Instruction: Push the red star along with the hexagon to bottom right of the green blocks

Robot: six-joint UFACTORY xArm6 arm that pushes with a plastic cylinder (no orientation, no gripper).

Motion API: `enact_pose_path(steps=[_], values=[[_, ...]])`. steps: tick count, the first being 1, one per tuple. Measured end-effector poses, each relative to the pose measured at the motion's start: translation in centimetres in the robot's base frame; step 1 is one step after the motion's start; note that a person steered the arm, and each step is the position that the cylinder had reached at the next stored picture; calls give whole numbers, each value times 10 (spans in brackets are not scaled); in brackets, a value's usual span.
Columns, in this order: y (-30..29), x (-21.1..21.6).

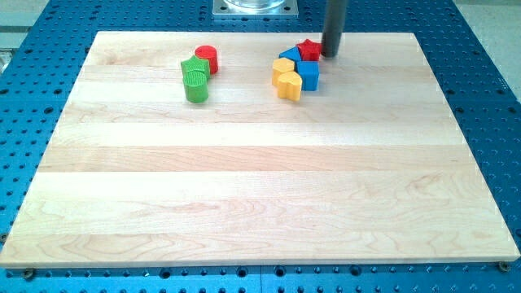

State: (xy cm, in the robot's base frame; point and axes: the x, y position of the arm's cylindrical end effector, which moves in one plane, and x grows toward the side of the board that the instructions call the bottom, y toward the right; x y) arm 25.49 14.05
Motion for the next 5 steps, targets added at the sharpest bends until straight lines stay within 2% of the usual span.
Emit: enact_pose_path(steps=[1,2,3,5], values=[[-7,-13],[-31,9],[-31,35],[-87,34]])
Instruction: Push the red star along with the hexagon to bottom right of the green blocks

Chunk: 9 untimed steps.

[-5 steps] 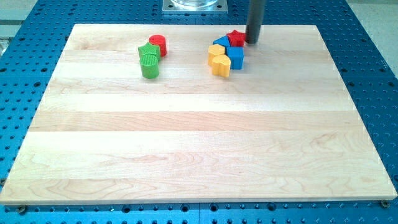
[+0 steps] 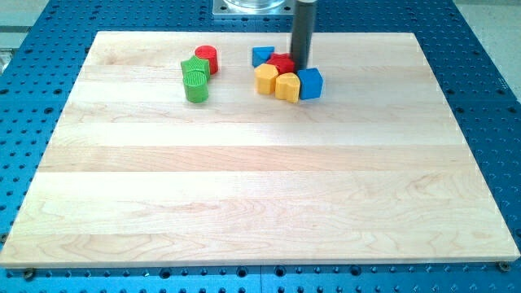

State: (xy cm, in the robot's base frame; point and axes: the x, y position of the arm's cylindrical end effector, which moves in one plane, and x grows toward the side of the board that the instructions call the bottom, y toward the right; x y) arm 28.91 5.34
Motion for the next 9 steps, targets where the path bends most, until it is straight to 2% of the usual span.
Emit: enact_pose_path(steps=[2,4,5,6,7,9], values=[[-50,1],[-72,80],[-79,92],[-42,85],[-45,43],[-73,70]])
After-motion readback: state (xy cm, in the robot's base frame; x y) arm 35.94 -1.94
